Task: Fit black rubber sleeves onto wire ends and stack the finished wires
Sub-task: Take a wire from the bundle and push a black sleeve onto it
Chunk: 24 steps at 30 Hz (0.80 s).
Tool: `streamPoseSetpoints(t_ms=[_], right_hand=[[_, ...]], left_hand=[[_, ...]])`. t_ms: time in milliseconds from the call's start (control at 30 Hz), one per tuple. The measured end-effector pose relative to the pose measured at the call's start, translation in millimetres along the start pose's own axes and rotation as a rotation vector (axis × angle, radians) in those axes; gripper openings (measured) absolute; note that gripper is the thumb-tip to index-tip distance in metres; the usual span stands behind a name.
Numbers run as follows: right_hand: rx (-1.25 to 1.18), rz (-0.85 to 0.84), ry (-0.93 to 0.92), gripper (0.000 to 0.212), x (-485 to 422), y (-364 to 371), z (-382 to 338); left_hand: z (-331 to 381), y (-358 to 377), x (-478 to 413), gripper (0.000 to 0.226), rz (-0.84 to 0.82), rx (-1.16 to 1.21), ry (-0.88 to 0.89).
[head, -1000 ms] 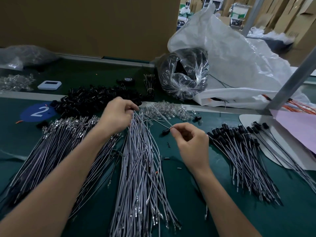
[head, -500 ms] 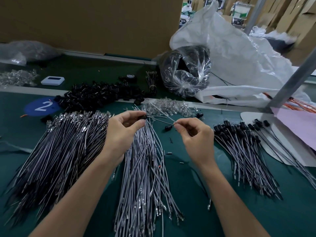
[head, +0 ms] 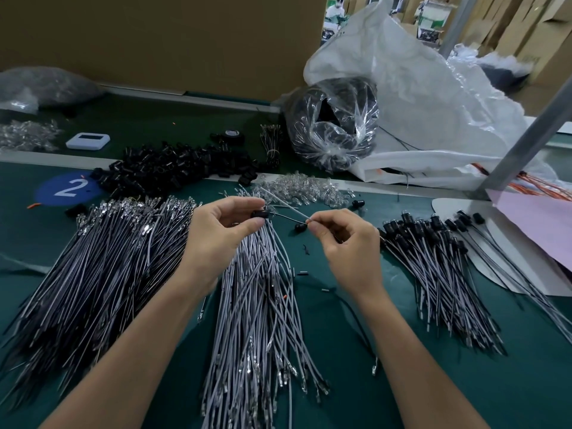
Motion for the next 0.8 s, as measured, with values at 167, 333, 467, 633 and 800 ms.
streamPoseSetpoints(t_ms=[167, 333, 467, 633, 800], right_hand=[[0.001, -0.003, 0.024, 0.008, -1.5, -2.2, 2.3], [-0.003, -0.004, 0.028, 0.008, -1.4, -2.0, 2.0], [-0.050, 0.007, 0.048, 0.015, -1.0, -2.3, 4.7], [-0.091, 0.029, 0.082, 0.025, -1.3, -6.2, 8.2], [-0.118, 0.044, 0.132, 0.015, -0.8, -6.6, 15.1]], left_hand=[[-1.1, -2.2, -0.4, 0.025, 0.026, 0.074, -0.011], [-3.3, -2.5, -0.1, 0.027, 0.016, 0.150, -0.040], [-3.9, 0.8, 0.8, 0.027, 0.010, 0.147, -0.042], [-4.2, -1.1, 1.6, 0.027, 0.029, 0.155, -0.040], [-6.0, -0.6, 1.9, 0.031, 0.034, 0.159, -0.044]])
Point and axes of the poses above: each hand's wrist, its own x-axis away from the middle knuckle, its own y-axis out of the palm, z = x × y, the point moved 10 cm from there along -x, towards the middle knuckle, and after that the axes turned 4 degrees about -x, right-handed, at the moved point
